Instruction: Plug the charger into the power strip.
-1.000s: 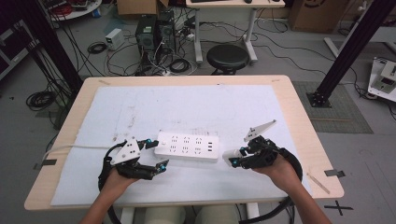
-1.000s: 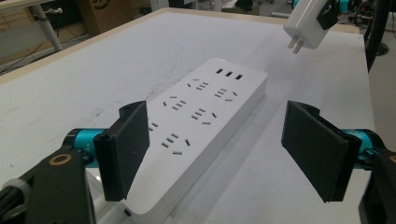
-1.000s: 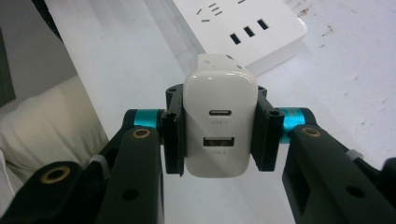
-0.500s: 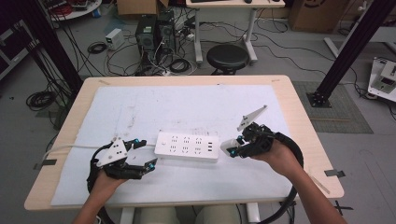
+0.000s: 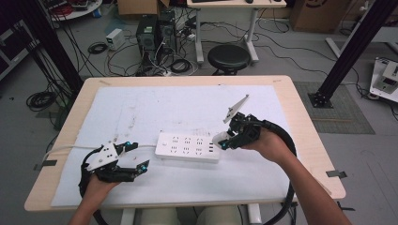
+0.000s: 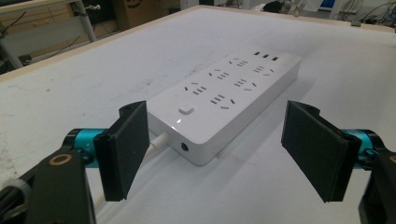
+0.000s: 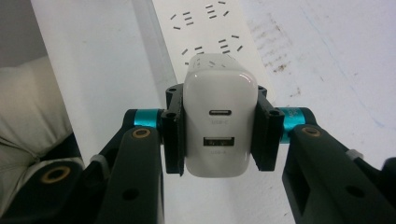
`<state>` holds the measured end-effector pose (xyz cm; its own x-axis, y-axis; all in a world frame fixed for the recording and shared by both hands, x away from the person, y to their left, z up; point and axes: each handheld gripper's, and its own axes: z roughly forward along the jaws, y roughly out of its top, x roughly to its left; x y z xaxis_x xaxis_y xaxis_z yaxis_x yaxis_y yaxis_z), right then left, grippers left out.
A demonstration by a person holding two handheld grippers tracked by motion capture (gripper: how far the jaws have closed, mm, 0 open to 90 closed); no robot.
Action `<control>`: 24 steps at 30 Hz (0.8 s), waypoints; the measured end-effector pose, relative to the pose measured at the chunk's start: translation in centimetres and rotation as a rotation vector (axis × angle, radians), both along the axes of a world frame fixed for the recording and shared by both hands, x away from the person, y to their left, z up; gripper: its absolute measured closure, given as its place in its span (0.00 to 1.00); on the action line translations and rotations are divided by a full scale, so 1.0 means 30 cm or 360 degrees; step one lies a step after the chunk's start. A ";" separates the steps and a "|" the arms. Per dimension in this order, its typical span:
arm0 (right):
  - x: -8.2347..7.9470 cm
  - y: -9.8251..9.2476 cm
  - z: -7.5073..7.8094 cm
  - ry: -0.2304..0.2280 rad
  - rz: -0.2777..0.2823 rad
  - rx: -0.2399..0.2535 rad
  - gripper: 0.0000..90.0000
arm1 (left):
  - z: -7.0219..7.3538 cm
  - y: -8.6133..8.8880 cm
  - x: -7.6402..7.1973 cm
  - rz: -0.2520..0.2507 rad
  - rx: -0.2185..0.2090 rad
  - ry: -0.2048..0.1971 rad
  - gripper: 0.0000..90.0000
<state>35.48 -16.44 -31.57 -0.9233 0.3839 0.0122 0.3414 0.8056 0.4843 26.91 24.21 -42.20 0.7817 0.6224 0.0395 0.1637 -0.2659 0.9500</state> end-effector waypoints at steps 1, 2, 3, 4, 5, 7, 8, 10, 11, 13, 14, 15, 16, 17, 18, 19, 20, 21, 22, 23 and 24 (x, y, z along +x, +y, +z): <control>0.005 0.010 0.003 -0.0010 0.0014 -0.0013 0.71 | -0.001 0.003 -0.001 0.0001 0.0001 -0.0002 0.26; 0.009 0.019 0.006 -0.0010 0.0020 -0.0027 0.71 | -0.003 0.006 -0.003 0.0006 -0.0001 -0.0002 0.26; 0.015 0.029 0.009 -0.0016 0.0037 -0.0036 0.71 | -0.003 0.010 -0.004 0.0010 -0.0001 -0.0003 0.26; 0.020 0.039 0.013 -0.0019 0.0049 -0.0043 0.71 | -0.003 0.013 -0.005 0.0017 0.0000 -0.0002 0.26; 0.025 0.049 0.016 -0.0021 0.0057 -0.0052 0.71 | -0.002 0.016 -0.006 0.0021 0.0009 -0.0007 0.26; 0.036 0.066 0.020 -0.0019 0.0079 -0.0066 0.71 | -0.003 0.020 -0.009 0.0023 0.0008 -0.0004 0.26; 0.041 0.074 0.021 -0.0016 0.0082 -0.0077 0.71 | -0.002 0.023 -0.010 0.0024 0.0012 -0.0008 0.26; 0.051 0.087 0.021 -0.0014 0.0094 -0.0096 0.71 | -0.003 0.028 -0.011 0.0029 0.0005 -0.0011 0.26; 0.056 0.093 0.021 -0.0015 0.0102 -0.0102 0.71 | -0.005 0.029 -0.011 0.0032 0.0000 -0.0012 0.26; 0.065 0.102 0.020 -0.0003 0.0108 -0.0111 0.71 | -0.007 0.031 -0.011 0.0036 -0.0002 -0.0009 0.26; 0.070 0.108 0.018 0.0000 0.0117 -0.0117 0.71 | -0.009 0.031 -0.011 0.0038 -0.0003 -0.0007 0.26; 0.075 0.113 0.015 0.0003 0.0129 -0.0132 0.71 | -0.010 0.032 -0.011 0.0037 0.0000 -0.0007 0.26; 0.079 0.120 0.012 0.0001 0.0142 -0.0151 0.71 | -0.011 0.032 -0.011 0.0037 -0.0002 -0.0007 0.26; 0.079 0.128 0.010 0.0010 0.0135 -0.0180 0.71 | -0.012 0.032 -0.011 0.0036 -0.0005 -0.0003 0.26; 0.083 0.136 0.007 0.0011 0.0147 -0.0201 0.71 | -0.013 0.031 -0.012 0.0037 -0.0008 -0.0004 0.26; 0.089 0.142 0.004 0.0003 0.0163 -0.0218 0.71 | -0.013 0.031 -0.012 0.0032 -0.0003 -0.0003 0.26; 0.091 0.148 0.002 0.0009 0.0159 -0.0233 0.71 | -0.013 0.031 -0.013 0.0030 -0.0001 -0.0005 0.26; 0.095 0.152 -0.001 0.0006 0.0169 -0.0244 0.71 | -0.014 0.032 -0.013 0.0028 0.0001 -0.0006 0.26; 0.098 0.157 -0.002 0.0002 0.0172 -0.0265 0.71 | -0.014 0.031 -0.013 0.0029 0.0000 -0.0006 0.26; 0.100 0.161 -0.003 0.0017 0.0171 -0.0287 0.71 | -0.014 0.032 -0.013 0.0029 -0.0001 -0.0006 0.26; 0.103 0.166 -0.004 0.0013 0.0182 -0.0304 0.71 | -0.015 0.033 -0.013 0.0032 -0.0004 -0.0002 0.26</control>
<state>38.58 -11.47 -31.69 -0.9611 0.2729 -0.0433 0.2459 0.9161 0.3167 26.52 25.20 -42.65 0.7689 0.6382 0.0389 0.1677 -0.2600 0.9509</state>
